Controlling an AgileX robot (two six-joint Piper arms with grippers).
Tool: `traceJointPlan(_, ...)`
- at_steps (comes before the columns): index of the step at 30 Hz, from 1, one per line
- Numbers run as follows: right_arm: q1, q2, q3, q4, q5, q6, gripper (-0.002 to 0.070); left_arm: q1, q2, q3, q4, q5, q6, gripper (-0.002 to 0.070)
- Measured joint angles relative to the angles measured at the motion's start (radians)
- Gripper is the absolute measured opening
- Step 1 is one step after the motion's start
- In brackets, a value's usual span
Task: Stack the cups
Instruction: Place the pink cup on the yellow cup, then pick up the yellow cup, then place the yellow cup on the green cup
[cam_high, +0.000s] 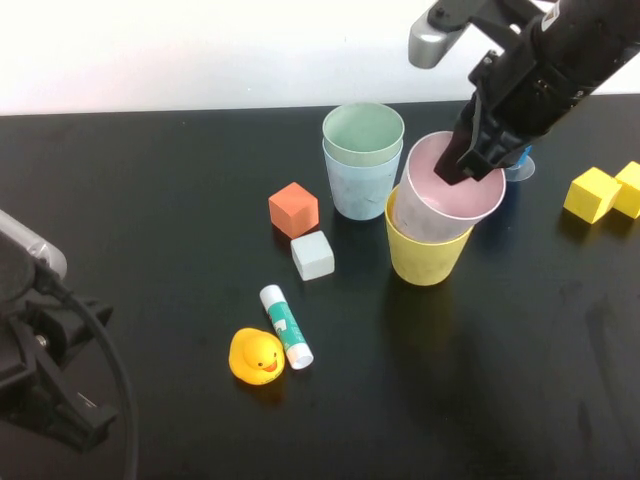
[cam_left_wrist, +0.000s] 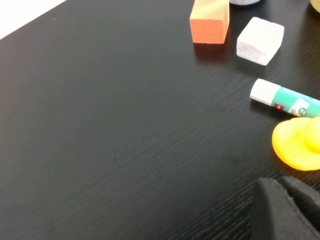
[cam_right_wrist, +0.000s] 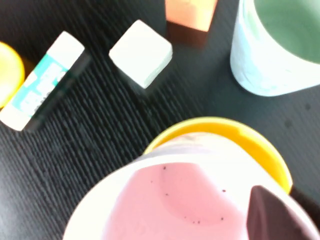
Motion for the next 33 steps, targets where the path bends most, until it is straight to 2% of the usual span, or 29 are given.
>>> traceJointPlan(6, 0.000, 0.027, 0.000, -0.002, 0.001, 0.000, 0.0111, 0.000, 0.000, 0.000, 0.000, 0.000, 0.000, 0.0002)
traceJointPlan(8, 0.000, 0.041, 0.000, -0.002, 0.003, 0.003, 0.0174, 0.000, 0.000, 0.000, 0.000, 0.000, 0.000, 0.0002)
traceJointPlan(12, 0.000, 0.070, 0.000, -0.002, 0.003, 0.014, 0.0367, 0.000, 0.000, 0.000, 0.000, 0.002, 0.000, 0.0001)
traceJointPlan(14, 0.000, 0.087, 0.000, -0.004, 0.003, 0.016, 0.0410, 0.000, 0.000, 0.000, 0.000, 0.004, 0.000, 0.0002)
traceJointPlan(16, 0.000, 0.102, 0.000, -0.004, 0.003, 0.016, 0.0418, 0.000, 0.000, 0.002, 0.000, 0.007, 0.000, 0.0002)
traceJointPlan(18, 0.000, 0.112, 0.000, -0.004, 0.003, 0.018, 0.0386, 0.000, 0.000, 0.002, 0.000, 0.007, 0.000, 0.0002)
traceJointPlan(19, 0.000, 0.117, 0.000, -0.004, 0.005, 0.018, 0.0344, 0.000, 0.000, 0.002, 0.000, 0.008, 0.000, 0.0002)
traceJointPlan(22, 0.000, 0.121, 0.000, -0.004, 0.013, 0.020, 0.0140, 0.000, 0.000, 0.002, 0.004, 0.013, 0.000, 0.0001)
traceJointPlan(24, 0.000, 0.121, -0.014, -0.004, 0.022, 0.025, 0.0074, 0.000, 0.000, 0.002, 0.013, 0.017, 0.000, 0.0001)
traceJointPlan(33, 0.000, 0.082, -0.288, 0.044, 0.033, 0.036, 0.0064, 0.000, 0.000, 0.002, 0.024, 0.022, 0.000, 0.0001)
